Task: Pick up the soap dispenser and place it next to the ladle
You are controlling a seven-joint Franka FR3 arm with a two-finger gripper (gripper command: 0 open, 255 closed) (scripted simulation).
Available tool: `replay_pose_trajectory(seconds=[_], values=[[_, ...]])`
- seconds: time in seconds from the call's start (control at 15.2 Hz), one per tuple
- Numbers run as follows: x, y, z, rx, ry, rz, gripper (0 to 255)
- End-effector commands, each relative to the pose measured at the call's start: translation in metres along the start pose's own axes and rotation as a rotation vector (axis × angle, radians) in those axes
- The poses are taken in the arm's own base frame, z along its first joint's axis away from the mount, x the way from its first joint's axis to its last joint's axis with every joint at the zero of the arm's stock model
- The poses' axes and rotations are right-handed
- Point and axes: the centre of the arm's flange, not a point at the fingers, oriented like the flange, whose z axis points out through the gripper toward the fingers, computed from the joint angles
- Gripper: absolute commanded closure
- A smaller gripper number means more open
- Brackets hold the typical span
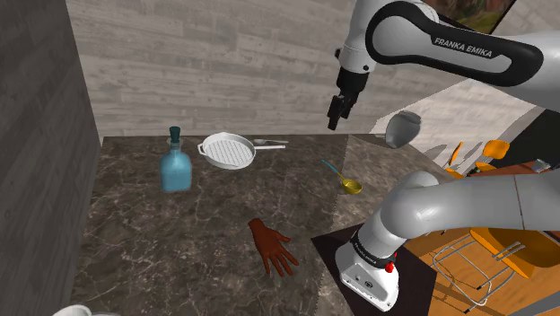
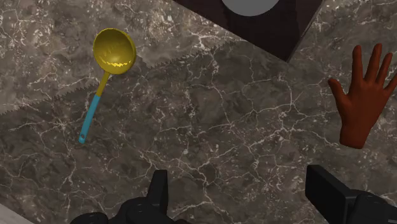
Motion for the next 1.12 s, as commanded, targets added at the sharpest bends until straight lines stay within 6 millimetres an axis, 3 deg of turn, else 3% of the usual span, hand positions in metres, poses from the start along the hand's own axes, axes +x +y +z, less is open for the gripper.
replay_pose_trajectory(seconds=[0.0,1.06], values=[[0.000,0.000,0.000,0.000,0.000,0.000,0],[0.160,-0.131,0.015,0.027,0.008,-0.007,0]])
